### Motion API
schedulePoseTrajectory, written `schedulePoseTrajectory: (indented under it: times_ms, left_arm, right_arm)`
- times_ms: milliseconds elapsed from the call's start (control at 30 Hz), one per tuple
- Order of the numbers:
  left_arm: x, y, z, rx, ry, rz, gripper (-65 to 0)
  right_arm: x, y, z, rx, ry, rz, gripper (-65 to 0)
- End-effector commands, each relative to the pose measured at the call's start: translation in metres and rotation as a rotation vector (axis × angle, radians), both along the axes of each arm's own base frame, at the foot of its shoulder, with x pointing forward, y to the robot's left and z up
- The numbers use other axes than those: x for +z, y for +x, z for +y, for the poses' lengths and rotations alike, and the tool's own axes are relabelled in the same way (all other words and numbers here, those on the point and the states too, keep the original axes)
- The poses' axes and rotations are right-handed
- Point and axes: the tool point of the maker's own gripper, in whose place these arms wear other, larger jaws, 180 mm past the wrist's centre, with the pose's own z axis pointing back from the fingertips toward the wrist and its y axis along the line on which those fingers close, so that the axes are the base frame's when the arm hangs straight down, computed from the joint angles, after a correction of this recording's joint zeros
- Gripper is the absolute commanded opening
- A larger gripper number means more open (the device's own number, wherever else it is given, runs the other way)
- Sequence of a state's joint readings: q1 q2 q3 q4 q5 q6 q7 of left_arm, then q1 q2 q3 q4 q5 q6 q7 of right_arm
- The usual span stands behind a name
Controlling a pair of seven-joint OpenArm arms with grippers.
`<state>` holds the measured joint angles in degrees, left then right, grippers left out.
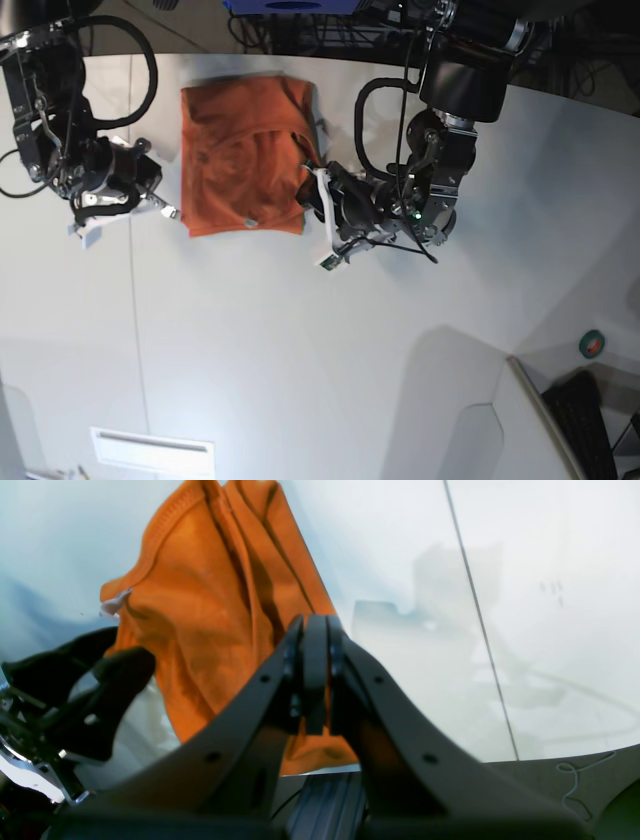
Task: Layout the t-shirt on the table in an organized manner, then fold the t-shirt properly
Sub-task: 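Release the shirt and regrasp its edge with the left gripper, then lift the shirt edge with both grippers and fold it over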
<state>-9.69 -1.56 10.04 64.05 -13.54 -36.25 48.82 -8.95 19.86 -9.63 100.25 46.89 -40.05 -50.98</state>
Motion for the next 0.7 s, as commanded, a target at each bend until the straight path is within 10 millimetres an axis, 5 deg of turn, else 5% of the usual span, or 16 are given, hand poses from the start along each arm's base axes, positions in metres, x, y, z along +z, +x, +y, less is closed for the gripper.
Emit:
schedulePoseTrajectory:
  times_ms: [0,67,333,533,667]
  left_arm:
    - [0.015,0.017,-0.007,0.002,-0.031,-0.051,-54.8]
    - [0.02,0.024,-0.007,0.002,-0.031,-0.066,-65.0]
    - [0.036,0.048,-0.02,0.052,-0.049,-0.101,-65.0]
    - [0.056,0.061,-0.05,0.04,-0.108,-0.131,-65.0]
    - [0.065,0.069,-0.057,0.037,-0.121,-0.151,-65.0]
  right_arm:
    - [0.008,0.008,-0.003,0.001,-0.008,-0.034,-65.0]
    - [0.008,0.008,-0.003,0.001,-0.008,-0.034,-65.0]
    - [0.008,0.008,-0.002,0.002,-0.004,-0.033,-65.0]
    - [0.008,0.008,0.0,0.005,0.001,-0.032,-65.0]
    - [0.007,-0.001,0.023,0.089,0.012,-0.024,-65.0]
